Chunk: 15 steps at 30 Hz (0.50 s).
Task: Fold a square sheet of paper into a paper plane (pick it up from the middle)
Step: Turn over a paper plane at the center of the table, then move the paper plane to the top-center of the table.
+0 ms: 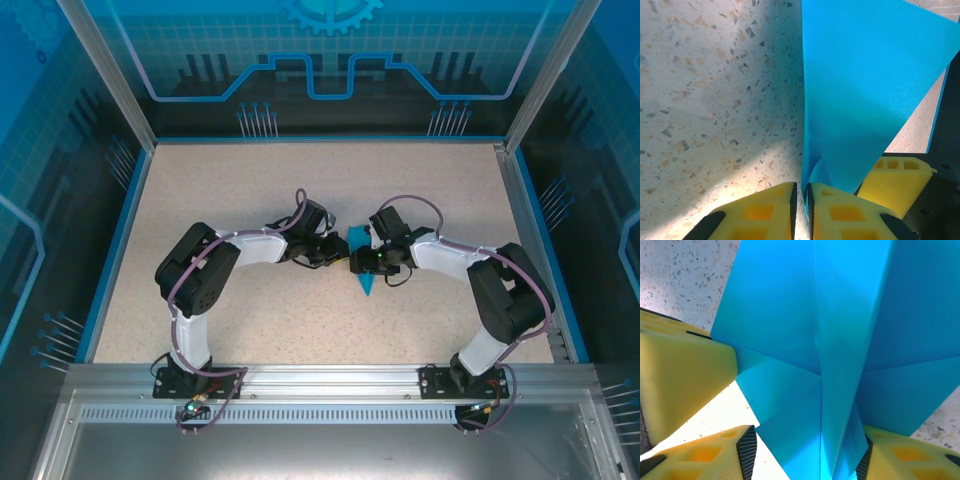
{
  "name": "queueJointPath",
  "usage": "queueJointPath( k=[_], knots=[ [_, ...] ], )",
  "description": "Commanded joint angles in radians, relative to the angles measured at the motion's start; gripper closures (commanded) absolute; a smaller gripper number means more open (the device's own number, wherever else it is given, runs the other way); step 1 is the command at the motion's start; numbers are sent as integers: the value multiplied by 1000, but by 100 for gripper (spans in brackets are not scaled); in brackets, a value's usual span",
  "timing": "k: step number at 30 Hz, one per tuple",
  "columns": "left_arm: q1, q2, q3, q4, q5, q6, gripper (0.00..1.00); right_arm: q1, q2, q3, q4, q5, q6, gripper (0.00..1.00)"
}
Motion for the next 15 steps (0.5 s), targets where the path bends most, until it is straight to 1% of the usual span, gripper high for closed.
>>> queueJointPath(
  k=[1, 12, 15],
  knots=[
    [7, -2, 6, -3, 22, 4, 83, 19, 11, 7, -33, 25, -6, 49],
    [7, 23, 31, -38, 7, 13, 83, 25, -11, 29, -83, 82, 16, 64],
    [7, 30, 37, -45, 6, 15, 83, 28, -10, 43, -103, 99, 21, 65]
  ],
)
